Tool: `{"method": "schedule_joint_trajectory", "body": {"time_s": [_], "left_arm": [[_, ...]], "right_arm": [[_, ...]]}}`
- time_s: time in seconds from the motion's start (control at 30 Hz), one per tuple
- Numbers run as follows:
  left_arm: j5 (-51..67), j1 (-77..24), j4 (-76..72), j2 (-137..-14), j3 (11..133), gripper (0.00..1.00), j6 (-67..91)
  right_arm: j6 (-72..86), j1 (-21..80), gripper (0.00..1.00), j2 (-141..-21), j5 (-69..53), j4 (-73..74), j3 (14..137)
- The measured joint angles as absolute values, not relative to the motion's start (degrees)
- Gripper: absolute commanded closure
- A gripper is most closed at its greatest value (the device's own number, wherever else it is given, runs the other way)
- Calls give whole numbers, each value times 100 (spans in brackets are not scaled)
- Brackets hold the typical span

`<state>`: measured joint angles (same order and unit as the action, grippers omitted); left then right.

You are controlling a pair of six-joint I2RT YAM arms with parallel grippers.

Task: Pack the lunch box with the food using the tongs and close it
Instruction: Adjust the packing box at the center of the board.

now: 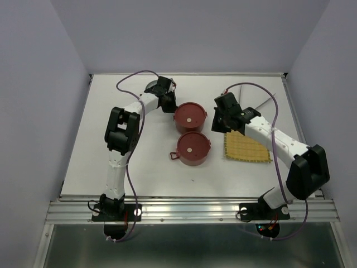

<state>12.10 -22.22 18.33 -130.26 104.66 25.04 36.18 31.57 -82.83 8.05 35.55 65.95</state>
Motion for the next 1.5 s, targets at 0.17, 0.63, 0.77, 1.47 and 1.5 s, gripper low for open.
{"method": "schedule_joint_trajectory", "body": {"time_s": [0.17,0.63,0.77,1.47,1.5], "left_arm": [[1319,-2316,1645,-12639,9668,100,2519],[1308,-2327,1559,-12337,9299,100,2491],[1284,-2324,1570,-12337,9299,100,2467],[978,-2237,1787,-12298,9583,100,2383],[978,-2226,1798,-12298,9590,100,2381]], "right_arm": [[3376,3157,99,-9356,1009,3590,7940],[2936,3157,99,-11450,1400,4007,10084],[2910,3157,99,-11703,1468,3979,10228],[2670,3441,99,-11649,1253,4311,10984],[2670,3496,99,-11662,1236,4307,11045]]}}
